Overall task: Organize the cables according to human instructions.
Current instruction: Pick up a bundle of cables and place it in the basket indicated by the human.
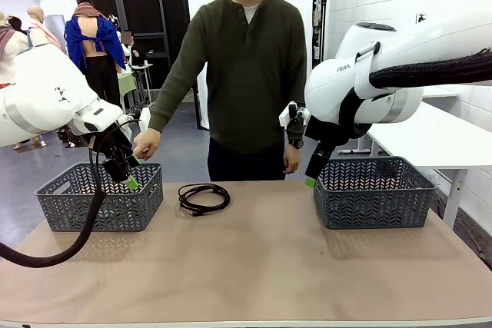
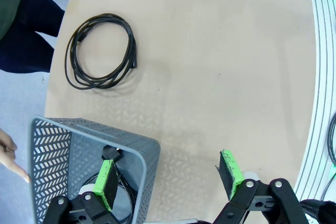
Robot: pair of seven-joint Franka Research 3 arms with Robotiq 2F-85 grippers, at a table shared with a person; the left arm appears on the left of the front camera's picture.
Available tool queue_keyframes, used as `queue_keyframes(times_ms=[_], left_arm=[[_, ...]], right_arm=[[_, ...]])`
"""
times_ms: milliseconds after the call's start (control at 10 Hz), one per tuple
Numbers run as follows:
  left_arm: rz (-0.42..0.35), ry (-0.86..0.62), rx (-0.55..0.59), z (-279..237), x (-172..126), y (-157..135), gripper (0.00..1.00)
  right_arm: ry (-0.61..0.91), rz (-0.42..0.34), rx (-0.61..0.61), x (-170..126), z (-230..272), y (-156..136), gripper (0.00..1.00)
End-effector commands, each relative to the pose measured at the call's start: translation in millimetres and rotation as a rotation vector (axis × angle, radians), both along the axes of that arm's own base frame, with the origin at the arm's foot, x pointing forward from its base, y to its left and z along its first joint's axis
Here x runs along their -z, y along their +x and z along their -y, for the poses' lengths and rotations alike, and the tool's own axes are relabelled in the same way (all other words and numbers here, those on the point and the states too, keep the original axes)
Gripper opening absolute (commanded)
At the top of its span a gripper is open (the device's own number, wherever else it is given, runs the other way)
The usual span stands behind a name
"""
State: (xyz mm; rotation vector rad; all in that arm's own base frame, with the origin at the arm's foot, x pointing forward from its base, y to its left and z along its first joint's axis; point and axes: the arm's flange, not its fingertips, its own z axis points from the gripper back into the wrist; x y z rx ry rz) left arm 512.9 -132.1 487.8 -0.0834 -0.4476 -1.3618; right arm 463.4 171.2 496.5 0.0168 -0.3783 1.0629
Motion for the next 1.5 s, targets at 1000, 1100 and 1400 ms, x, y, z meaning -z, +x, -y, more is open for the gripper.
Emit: queue_keyframes(times_ms=[1000,1100,1400], left_arm=[[-0.188,0.044,-0.269,128.6,-0.4,111.0,1.00],[-0.204,0.053,-0.276,131.9,3.6,115.3,1.00],[-0.187,0.020,-0.257,126.1,10.9,106.5,1.00]], right_arm=[[-0.011,-0.003,0.002,0.7,0.5,0.4,1.00],[-0.011,-0.003,0.002,0.7,0.5,0.4,1.00],[-0.011,-0.003,0.002,0.7,0.5,0.4,1.00]])
